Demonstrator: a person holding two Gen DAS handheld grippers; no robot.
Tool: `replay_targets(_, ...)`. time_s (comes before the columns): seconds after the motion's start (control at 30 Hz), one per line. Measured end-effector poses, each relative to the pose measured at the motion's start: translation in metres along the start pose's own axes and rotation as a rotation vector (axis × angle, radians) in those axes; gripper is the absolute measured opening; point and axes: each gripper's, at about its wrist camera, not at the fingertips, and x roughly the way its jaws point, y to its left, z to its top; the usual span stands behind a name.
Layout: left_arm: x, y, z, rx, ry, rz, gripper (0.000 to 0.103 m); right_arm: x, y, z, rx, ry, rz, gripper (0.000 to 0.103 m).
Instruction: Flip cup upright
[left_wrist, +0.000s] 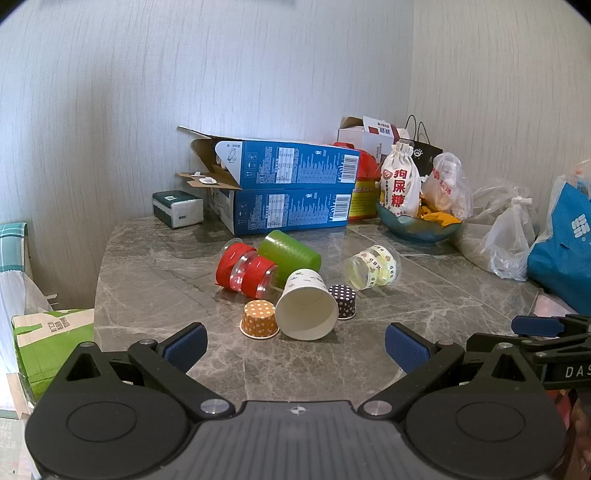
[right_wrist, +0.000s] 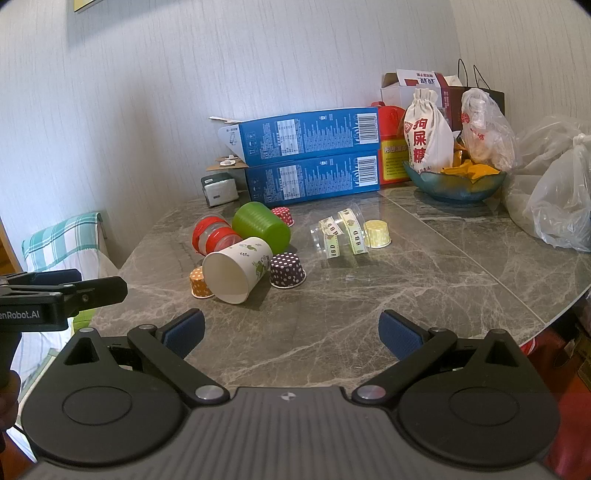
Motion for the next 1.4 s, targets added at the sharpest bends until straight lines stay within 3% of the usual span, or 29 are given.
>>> replay_targets(1.4, 0.0036, -0.0001, -0.0024, 0.01, 0.001, 0.006, 0.103, -0.0005, 0.0015, -0.0029, 0.005, 0.002, 0.001, 0.102)
